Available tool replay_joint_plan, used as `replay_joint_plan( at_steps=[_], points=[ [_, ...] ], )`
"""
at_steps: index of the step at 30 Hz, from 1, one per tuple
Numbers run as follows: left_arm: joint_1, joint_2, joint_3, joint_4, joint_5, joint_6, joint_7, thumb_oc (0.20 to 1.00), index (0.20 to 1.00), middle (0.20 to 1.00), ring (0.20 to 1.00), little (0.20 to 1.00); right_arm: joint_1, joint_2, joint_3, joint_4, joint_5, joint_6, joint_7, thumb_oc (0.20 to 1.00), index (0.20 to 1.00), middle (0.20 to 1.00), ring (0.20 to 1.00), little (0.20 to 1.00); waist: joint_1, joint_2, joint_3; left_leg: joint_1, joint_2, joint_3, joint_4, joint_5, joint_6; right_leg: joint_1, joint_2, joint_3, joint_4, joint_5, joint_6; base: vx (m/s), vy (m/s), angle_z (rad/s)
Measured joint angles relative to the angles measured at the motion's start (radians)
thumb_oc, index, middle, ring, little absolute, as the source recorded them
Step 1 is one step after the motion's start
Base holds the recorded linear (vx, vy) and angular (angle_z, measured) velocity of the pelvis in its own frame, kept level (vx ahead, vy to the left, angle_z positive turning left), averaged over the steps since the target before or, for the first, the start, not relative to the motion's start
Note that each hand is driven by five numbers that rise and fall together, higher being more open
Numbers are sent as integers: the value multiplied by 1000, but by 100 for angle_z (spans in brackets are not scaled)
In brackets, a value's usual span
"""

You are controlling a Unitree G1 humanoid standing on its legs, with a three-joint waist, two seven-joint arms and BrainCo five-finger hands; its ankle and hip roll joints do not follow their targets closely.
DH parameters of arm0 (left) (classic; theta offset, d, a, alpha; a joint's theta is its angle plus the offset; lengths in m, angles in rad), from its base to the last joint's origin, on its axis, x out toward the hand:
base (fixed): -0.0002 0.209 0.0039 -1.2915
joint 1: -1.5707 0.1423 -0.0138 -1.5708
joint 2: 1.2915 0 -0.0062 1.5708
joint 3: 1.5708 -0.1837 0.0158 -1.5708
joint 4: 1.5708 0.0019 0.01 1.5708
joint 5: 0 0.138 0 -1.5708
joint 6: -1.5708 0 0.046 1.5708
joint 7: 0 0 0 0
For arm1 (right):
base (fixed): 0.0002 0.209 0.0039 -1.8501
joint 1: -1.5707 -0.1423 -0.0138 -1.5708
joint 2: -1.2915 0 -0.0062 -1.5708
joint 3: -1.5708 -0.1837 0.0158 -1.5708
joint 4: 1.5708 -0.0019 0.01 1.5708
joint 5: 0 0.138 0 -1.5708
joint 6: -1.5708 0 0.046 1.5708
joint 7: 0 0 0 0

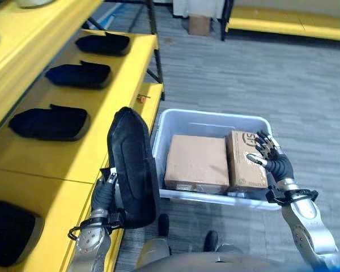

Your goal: Move parts from the plastic box to the shelf.

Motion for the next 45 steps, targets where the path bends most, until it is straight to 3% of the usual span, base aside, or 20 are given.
replay_joint_plan(
  at_steps=[3,4,5,7,10,15,18,19,21,23,26,34,36,37,39,40,41,42,43,45],
  points=[
    [-38,-17,-12,0,-3,2,-3,200,200,200,200,200,-69,-38,29,44,2,1,1,1000,1000,1000,1000,1000,49,45,28,-58,21,-69,-12,2,-44,12,27,-145,0,-13,-21,-168,-77,134],
    [-43,-18,-6,4,-7,8,0,200,200,200,200,200,-88,-51,43,66,3,3,1,1000,1000,1000,1000,1000,71,43,35,-74,29,-5,-11,-66,-67,7,15,-184,0,-14,-30,-208,-117,147],
    [-52,-15,0,17,-7,10,3,200,200,200,200,200,-98,-49,45,77,6,8,-1,1000,1000,1000,1000,1000,85,14,46,-97,22,75,55,-67,-38,-16,-29,-238,2,-11,-67,-202,-43,100],
    [-54,-19,25,25,-7,14,5,200,200,200,200,200,-104,-38,43,57,11,8,-1,1000,1000,1000,1000,1000,77,-17,51,-112,43,170,320,-115,-37,-29,-88,-269,2,7,-69,-146,27,77],
    [-101,-66,28,64,-3,20,2,200,200,200,200,200,23,-4,-4,57,33,10,-5,1000,1000,1000,1000,1000,-14,6,41,11,128,321,515,-179,-59,11,-152,-407,65,3,-68,-67,73,125],
    [-150,-86,-15,53,4,16,4,200,200,200,200,200,152,12,-62,74,53,44,-8,1000,1000,1000,1000,1000,-102,96,-4,163,100,243,185,-138,-39,-169,-261,-345,410,-93,-6,-17,201,83],
    [-144,-22,4,69,17,37,3,200,200,200,200,200,93,90,-35,112,57,45,-10,1000,1000,1000,1000,1000,-76,1,-10,124,80,250,273,-201,-96,-140,-200,-316,163,52,-69,-25,244,23],
    [-126,-22,-1,64,32,37,1,200,200,200,200,200,76,86,-33,104,61,44,-8,1000,1000,1000,1000,1000,-74,-1,-9,97,85,253,279,-243,-76,-124,-206,-324,156,68,-60,-45,190,18],
    [-97,-33,-10,47,48,36,0,200,200,200,200,200,60,34,-39,102,68,41,-8,1000,1000,1000,1000,1000,-60,65,-22,89,131,251,138,-182,-48,-122,-181,-330,169,63,-34,-61,225,2],
    [-100,-27,24,58,52,38,4,200,200,200,200,200,35,46,-16,125,78,45,-7,1000,1000,1000,1000,1000,-34,14,-16,91,64,232,94,-171,-20,-112,-242,-349,164,74,28,-73,228,37],
    [-86,-20,72,58,51,37,17,200,200,200,200,200,33,97,8,129,78,55,7,1000,1000,1000,1000,1000,7,-49,-10,87,13,217,92,-152,6,-111,-283,-354,161,98,46,-52,208,35],
    [-64,23,101,58,57,38,25,200,200,200,200,200,20,161,4,139,78,64,19,1000,1000,1000,1000,1000,42,-85,22,12,-84,111,204,-211,79,-56,-392,-344,194,160,65,-16,225,48],
    [-94,54,100,58,75,38,26,200,200,200,200,200,20,169,6,139,78,69,17,1000,1000,1000,1000,1000,22,-61,44,18,-84,83,202,-205,105,-92,-411,-209,278,245,61,-3,77,31],
    [-105,68,100,58,82,37,27,200,200,200,200,200,20,169,8,140,78,69,14,1000,1000,1000,1000,1000,24,-47,51,35,-79,80,172,-177,121,-149,-416,-138,328,224,101,-56,129,-4],
    [-132,60,90,61,82,35,32,200,200,200,200,200,30,166,9,139,78,69,14,1000,1000,1000,1000,1000,9,-51,52,61,-80,65,106,-132,137,-166,-341,-104,281,131,113,-43,235,14],
    [-179,44,66,90,81,39,45,200,200,200,200,200,25,152,9,128,81,68,20,1000,1000,1000,1000,1000,-36,-27,68,53,-74,12,111,-120,136,-193,-180,157,374,-24,115,-4,61,129],
    [-219,59,13,105,82,45,41,200,200,200,200,200,47,136,29,112,83,69,26,1000,1000,1000,1000,1000,-82,5,91,54,-40,-53,123,-109,123,-231,60,417,548,-146,79,-47,-87,125],
    [-166,38,0,50,88,18,16,200,200,200,200,200,61,112,87,109,91,73,48,1000,1000,1000,1000,1000,-67,-57,38,77,-104,-27,87,-113,119,-228,127,307,484,-146,0,-69,-122,55],
    [-137,11,5,38,86,17,18,200,200,200,200,200,44,109,86,112,93,73,50,1000,1000,1000,1000,1000,-54,-75,4,60,-132,-7,92,-124,114,-167,108,314,347,-181,-68,-124,-158,-35],
    [-87,-2,8,38,85,22,18,200,200,200,200,200,0,80,85,113,97,74,49,1000,1000,1000,1000,1000,-52,-18,8,55,-117,1,88,-110,106,-113,129,304,197,-104,-101,-91,-115,-21]
  ],
)
